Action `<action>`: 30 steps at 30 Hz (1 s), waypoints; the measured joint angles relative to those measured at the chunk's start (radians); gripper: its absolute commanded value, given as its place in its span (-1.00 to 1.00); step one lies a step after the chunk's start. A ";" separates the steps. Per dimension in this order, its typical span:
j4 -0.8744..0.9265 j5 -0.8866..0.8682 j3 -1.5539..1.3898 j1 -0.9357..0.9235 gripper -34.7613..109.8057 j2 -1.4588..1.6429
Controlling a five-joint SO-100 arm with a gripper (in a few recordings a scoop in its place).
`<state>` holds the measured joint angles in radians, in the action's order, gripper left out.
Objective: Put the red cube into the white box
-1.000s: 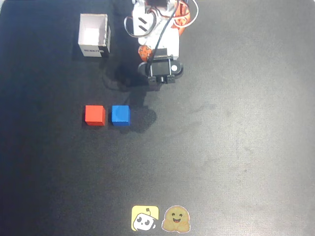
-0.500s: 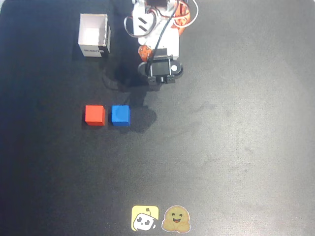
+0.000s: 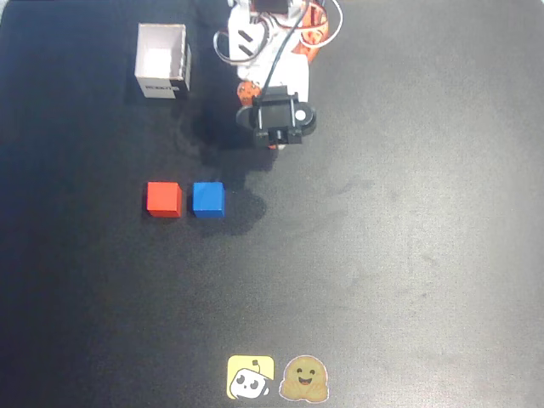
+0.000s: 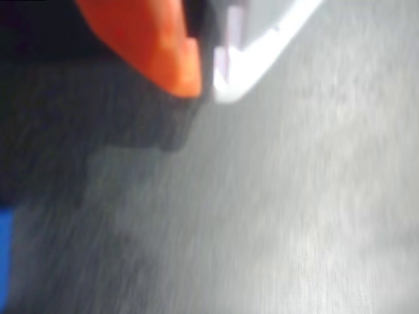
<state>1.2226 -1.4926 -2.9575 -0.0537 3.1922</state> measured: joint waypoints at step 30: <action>-0.285 0.350 0.433 -0.281 -0.44 -0.715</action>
<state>0.9373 -1.1428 -2.5249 -0.3344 2.4774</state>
